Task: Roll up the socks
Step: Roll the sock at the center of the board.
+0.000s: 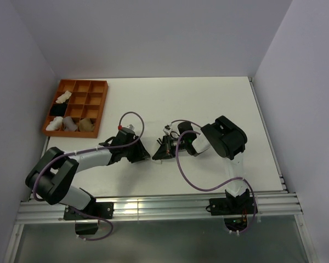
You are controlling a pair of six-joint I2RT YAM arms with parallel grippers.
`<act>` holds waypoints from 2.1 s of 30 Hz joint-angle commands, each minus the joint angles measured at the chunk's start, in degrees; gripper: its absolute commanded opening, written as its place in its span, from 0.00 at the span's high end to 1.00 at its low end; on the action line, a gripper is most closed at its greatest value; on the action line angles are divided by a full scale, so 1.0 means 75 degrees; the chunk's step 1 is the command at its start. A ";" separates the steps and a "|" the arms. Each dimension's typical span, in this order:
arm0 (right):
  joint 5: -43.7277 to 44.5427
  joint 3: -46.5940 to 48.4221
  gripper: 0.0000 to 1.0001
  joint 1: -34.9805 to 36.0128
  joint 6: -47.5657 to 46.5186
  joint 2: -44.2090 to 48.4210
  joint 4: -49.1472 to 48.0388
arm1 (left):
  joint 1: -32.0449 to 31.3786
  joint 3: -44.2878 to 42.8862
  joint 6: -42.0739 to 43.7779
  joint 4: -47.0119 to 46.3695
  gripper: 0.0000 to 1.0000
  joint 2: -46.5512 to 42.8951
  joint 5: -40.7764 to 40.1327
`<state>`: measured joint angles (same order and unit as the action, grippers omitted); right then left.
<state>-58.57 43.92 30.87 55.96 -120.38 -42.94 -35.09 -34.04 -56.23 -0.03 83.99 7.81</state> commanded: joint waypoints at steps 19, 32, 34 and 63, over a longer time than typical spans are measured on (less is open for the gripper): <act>0.0344 0.0214 1.00 -0.0062 -0.0981 -0.0005 0.1411 | -0.0044 -0.0594 0.0290 0.1082 0.75 0.1048 -0.0679; 0.2439 0.0179 0.80 0.0266 -0.3405 0.2021 0.3730 | -0.0056 -0.1074 0.0536 0.2254 1.00 0.0884 -0.1007; 0.3423 0.0098 0.73 0.0418 -0.3978 0.2712 0.4013 | -0.0079 -0.1237 0.0571 0.2500 0.99 0.0849 -0.1007; 1.0375 0.0636 0.65 0.5024 -0.7017 0.3289 0.4295 | -0.0126 -0.2176 0.0934 0.3368 0.99 0.1224 -0.0983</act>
<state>15.62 45.63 67.88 4.95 -95.18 -9.76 -35.83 -49.47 -51.07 22.20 91.79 1.65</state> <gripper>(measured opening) 0.359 0.138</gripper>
